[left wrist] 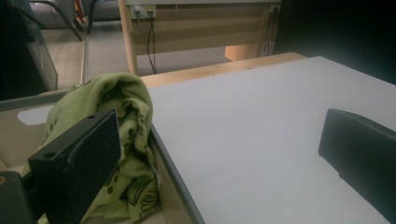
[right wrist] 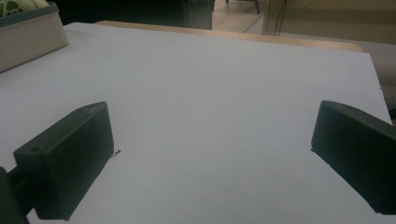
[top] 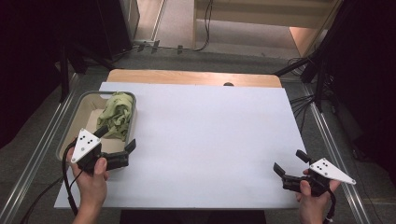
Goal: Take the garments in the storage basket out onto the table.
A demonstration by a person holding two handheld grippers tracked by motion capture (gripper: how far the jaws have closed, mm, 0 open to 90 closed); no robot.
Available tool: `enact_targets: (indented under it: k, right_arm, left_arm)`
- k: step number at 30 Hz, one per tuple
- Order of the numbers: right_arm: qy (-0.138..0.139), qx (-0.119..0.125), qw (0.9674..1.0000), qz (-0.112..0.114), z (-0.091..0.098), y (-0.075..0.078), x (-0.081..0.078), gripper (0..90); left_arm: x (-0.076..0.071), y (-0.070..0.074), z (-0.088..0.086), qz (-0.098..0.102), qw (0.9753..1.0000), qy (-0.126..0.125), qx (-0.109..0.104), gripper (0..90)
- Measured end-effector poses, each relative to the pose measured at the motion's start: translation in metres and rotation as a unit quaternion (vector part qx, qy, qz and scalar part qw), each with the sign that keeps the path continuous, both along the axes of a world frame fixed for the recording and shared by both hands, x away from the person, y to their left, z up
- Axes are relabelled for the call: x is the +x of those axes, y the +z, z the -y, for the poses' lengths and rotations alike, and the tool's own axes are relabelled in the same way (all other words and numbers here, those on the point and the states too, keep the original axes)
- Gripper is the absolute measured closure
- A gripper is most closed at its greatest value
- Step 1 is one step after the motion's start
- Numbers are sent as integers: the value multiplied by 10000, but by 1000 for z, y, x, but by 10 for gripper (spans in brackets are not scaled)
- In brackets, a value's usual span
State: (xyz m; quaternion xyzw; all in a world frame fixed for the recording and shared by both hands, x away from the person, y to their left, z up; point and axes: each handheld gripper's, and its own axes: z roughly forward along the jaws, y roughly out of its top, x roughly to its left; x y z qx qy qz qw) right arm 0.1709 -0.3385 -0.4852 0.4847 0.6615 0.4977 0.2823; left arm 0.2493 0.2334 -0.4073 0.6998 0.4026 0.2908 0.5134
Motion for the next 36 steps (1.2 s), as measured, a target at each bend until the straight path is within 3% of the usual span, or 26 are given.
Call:
enact_targets:
  k: [15, 28, 36]
  right_arm:
    - [-29, 109, 9999, -35, 0, 0, -1, 0]
    - [-16, 106, 9999, -13, 0, 0, -1, 0]
    - [11, 119, 9999, -49, 1, -1, -1, 0]
  left_arm:
    - [32, 24, -6, -185, 9996, 115, 163, 0]
    - [59, 42, -13, -266, 9993, 206, 136, 0]
    - [86, 41, -15, -549, 9982, 196, 149, 0]
